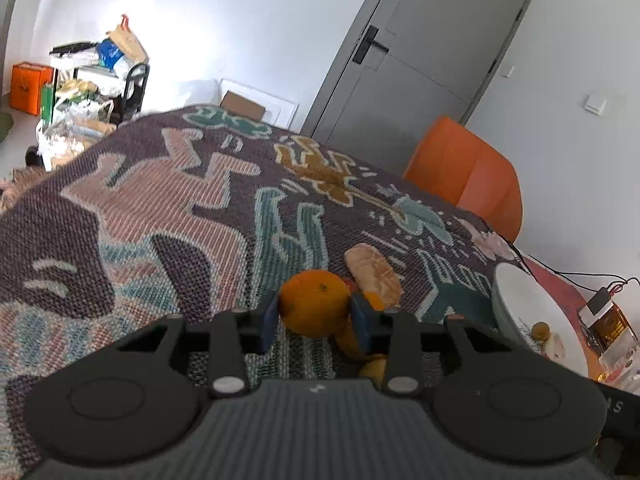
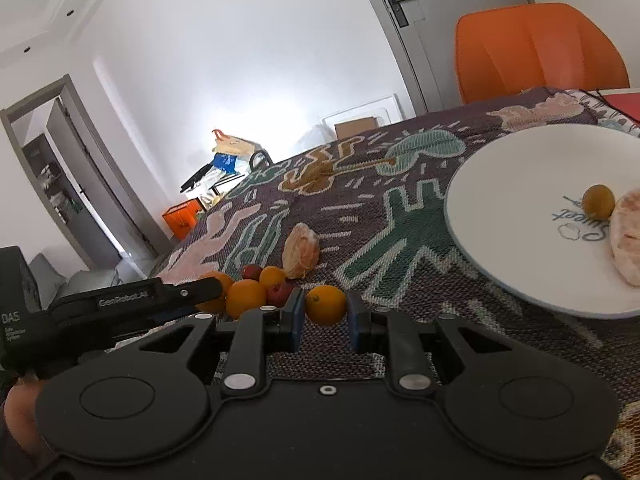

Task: Organize fruits
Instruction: 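Carry both oranges onto the white plate and open both tools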

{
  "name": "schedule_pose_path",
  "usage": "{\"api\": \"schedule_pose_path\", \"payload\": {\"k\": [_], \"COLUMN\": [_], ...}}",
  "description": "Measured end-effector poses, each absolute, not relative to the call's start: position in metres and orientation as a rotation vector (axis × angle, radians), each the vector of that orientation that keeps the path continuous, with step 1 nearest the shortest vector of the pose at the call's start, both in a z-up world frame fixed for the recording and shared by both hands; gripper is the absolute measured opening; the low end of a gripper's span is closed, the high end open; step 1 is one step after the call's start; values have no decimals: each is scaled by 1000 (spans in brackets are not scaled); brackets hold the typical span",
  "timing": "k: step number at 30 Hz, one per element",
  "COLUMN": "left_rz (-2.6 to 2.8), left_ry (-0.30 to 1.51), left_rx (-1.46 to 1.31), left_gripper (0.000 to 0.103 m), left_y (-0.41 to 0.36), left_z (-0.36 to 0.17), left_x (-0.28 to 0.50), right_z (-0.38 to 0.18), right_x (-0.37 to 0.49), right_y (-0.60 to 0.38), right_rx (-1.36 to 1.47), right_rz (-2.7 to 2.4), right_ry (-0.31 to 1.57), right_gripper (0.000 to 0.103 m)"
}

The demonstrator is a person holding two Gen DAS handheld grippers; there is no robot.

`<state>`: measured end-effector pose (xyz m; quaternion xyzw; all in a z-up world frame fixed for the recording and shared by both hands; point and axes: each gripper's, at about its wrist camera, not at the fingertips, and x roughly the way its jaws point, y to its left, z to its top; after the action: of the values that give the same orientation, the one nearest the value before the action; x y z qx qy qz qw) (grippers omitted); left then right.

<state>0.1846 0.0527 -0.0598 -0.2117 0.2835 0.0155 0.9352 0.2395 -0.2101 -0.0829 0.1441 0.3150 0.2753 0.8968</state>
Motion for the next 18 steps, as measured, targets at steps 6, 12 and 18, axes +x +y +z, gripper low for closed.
{"api": "schedule_pose_path", "payload": {"k": [6,12,18], "left_rz": [14,-19,-59], "left_ry": [547,528,522], "left_rx": [-402,-372,-347], "left_gripper": [37,37,37], "left_y": [40,20,-2], "left_z": [-44,-35,-30], "left_x": [175,171,171], "right_z": [-79,-72,-68], "right_x": [234,228,224], "right_y": [-222,-243,-271], "right_rx": [309,315,319], "right_rz": [556,522,467], "right_ry": [627,594,568], "right_gripper": [21,21,21]}}
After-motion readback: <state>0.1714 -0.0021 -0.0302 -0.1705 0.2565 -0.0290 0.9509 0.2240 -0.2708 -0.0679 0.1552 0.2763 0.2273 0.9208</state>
